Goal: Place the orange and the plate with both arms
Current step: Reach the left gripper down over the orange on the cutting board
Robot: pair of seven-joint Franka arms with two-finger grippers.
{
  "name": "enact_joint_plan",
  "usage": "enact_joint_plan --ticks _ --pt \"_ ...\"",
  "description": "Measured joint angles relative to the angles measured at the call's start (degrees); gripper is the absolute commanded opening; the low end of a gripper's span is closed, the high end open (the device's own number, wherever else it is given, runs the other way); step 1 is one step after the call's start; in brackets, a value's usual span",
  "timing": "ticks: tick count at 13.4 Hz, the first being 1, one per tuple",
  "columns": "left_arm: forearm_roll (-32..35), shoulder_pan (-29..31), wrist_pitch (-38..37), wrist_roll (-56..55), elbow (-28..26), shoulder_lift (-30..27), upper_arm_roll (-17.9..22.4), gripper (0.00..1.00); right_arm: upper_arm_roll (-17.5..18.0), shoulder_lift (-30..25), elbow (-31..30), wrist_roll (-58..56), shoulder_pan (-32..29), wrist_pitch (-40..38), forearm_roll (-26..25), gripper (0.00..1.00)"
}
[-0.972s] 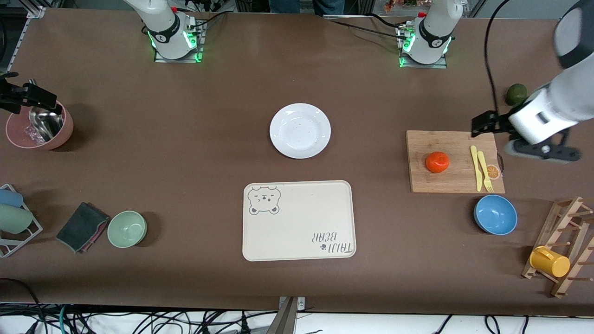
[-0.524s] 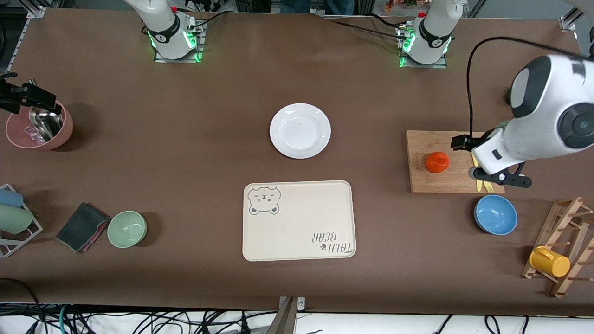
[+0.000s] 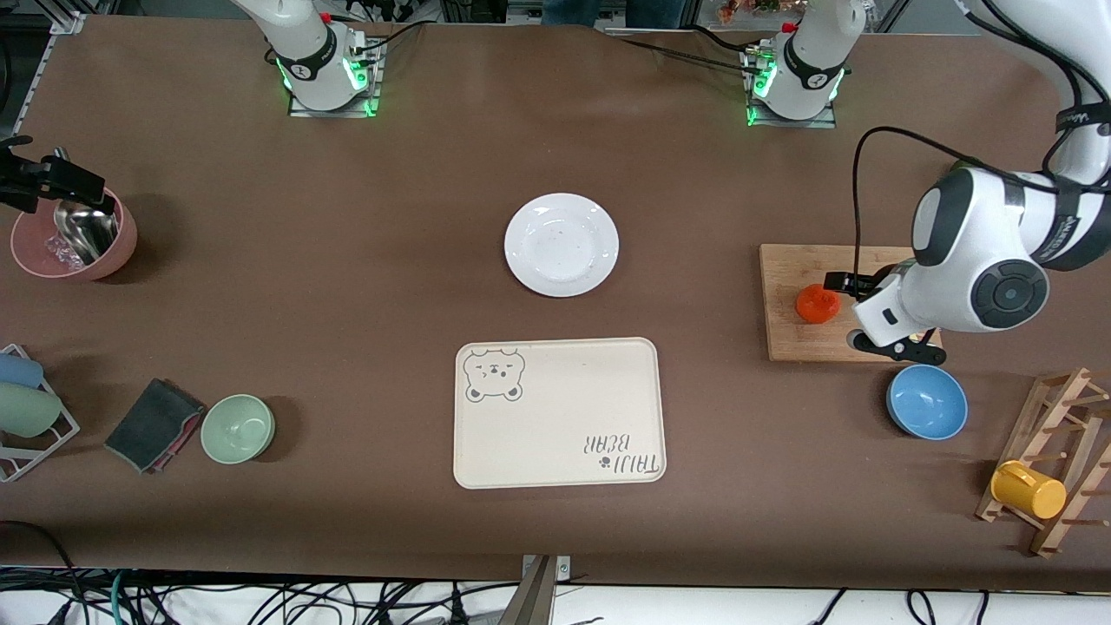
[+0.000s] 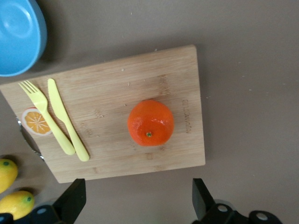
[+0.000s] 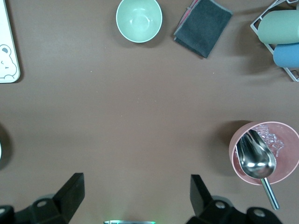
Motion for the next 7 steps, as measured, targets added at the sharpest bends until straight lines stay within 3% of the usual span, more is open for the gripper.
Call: enact_joint_plan --ticks 4,7 --pt "-0.3 2.6 8.7 0.0 -8.3 0.1 0.1 1.00 0.0 0.0 0.0 0.0 0.0 0.0 0.0 1.00" --pt "-0.9 3.0 11.0 -1.9 -11.0 0.2 0.1 1.00 0.0 0.0 0.0 0.0 0.0 0.0 0.0 1.00"
